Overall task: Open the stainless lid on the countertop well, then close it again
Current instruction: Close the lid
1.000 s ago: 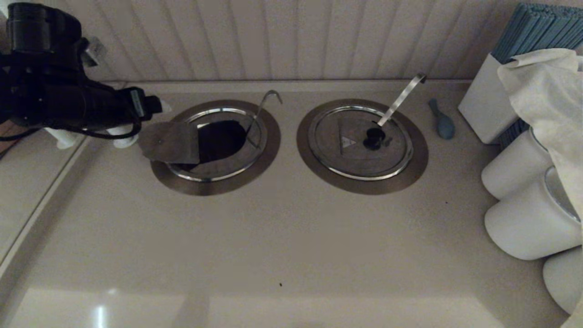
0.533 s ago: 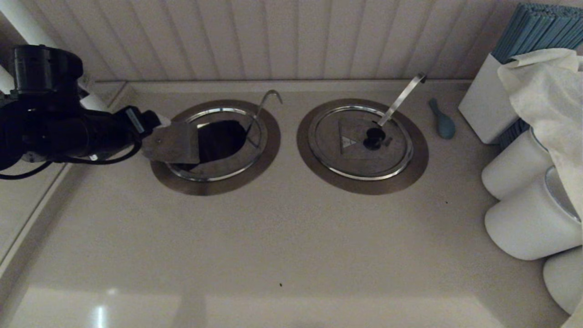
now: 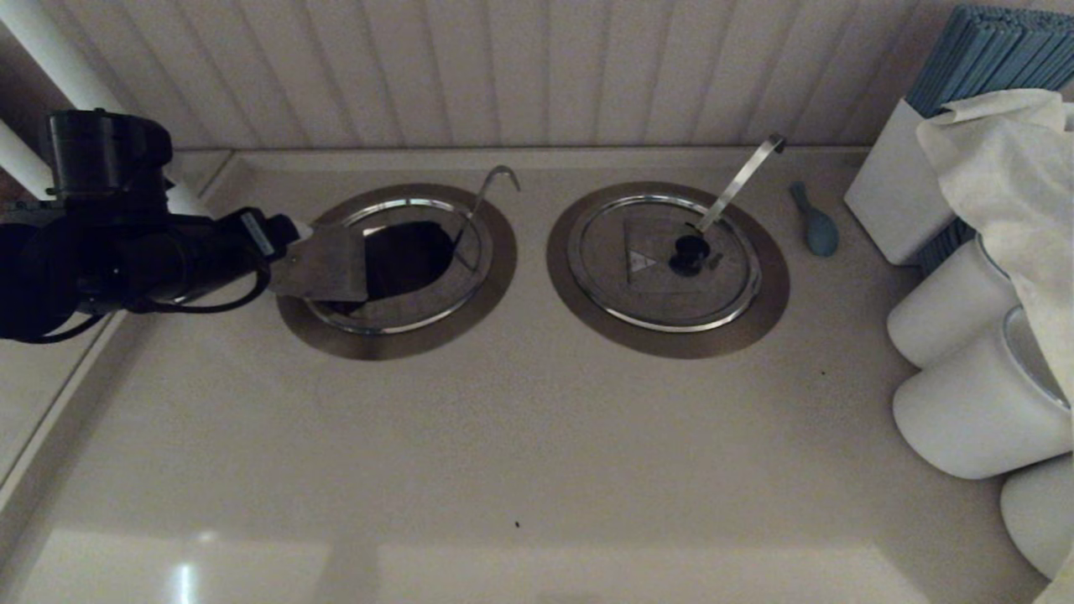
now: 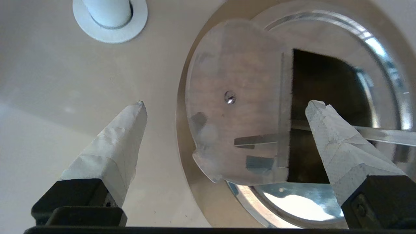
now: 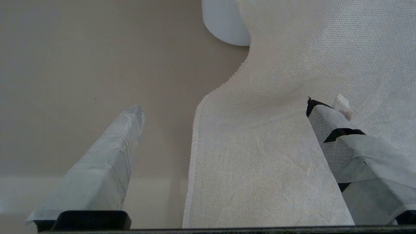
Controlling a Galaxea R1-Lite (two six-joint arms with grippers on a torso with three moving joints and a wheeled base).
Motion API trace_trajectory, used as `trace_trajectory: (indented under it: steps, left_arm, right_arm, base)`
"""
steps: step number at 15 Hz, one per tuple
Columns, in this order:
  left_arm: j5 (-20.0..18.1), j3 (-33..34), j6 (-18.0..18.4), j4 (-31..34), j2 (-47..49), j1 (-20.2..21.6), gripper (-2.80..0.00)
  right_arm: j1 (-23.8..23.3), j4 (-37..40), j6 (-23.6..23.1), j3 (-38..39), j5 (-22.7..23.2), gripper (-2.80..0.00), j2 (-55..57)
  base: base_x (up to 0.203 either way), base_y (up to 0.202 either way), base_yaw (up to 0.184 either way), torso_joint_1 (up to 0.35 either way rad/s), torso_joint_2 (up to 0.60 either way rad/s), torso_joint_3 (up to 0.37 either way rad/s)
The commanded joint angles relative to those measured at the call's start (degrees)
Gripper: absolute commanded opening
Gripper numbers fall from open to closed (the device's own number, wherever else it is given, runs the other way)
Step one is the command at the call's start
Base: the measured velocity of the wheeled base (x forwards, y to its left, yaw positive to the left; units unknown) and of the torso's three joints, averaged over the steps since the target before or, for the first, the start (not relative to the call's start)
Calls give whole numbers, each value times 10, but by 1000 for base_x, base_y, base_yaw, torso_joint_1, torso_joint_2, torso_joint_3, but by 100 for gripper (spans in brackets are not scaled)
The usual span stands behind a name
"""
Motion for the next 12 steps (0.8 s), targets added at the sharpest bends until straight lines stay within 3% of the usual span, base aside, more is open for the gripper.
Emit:
trace_trajectory:
  steps: [1,6,8,12]
  left_arm:
    - [1,-2,-3,-2,14,0,0]
    - [1,-22,-6,-7,29,-1,0]
    - [4,-46,-33,-31,43,-11,0]
    - [3,-51,-40,-34,53,-33,0]
  right_arm:
    - [0,0,0,0,0,0,0]
    - [1,0,0,0,0,0,0]
    - [0,1,0,0,0,0,0]
    - [0,0,0,0,0,0,0]
  base:
    - [0,0,0,0,0,0]
    - [0,0,0,0,0,0]
    - [0,0,0,0,0,0]
    - [0,0,0,0,0,0]
